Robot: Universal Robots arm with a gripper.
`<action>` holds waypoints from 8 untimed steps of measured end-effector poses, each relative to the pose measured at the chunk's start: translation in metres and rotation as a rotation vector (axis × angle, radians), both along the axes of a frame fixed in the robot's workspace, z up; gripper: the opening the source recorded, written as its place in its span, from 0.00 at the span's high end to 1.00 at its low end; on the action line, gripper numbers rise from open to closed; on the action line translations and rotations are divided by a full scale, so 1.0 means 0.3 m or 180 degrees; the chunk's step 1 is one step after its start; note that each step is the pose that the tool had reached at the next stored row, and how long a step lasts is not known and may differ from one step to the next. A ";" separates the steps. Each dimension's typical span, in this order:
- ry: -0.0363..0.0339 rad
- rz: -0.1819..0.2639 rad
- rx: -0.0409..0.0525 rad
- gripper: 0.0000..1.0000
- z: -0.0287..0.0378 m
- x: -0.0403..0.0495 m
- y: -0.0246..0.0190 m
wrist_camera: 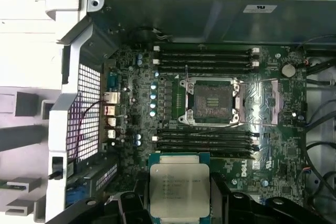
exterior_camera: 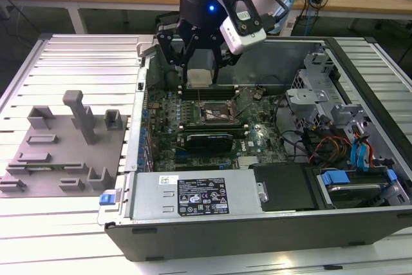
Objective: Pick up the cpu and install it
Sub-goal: 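Pick up the cpu and move it towards the insertion slot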
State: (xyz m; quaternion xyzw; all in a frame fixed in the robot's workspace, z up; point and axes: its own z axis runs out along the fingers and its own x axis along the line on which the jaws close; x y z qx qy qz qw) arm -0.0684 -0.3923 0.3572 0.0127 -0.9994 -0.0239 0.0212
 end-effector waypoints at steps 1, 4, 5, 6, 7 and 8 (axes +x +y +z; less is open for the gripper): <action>0.0001 0.0005 0.0000 0.45 -0.006 0.003 0.004; 0.0004 0.0015 0.0000 0.45 -0.022 0.010 0.014; 0.0008 0.0020 0.0000 0.45 -0.033 0.016 0.020; 0.0011 0.0022 0.0000 0.45 -0.037 0.019 0.023; 0.0014 0.0024 -0.0001 0.45 -0.041 0.022 0.026; 0.0024 0.0027 0.0000 0.45 -0.053 0.032 0.033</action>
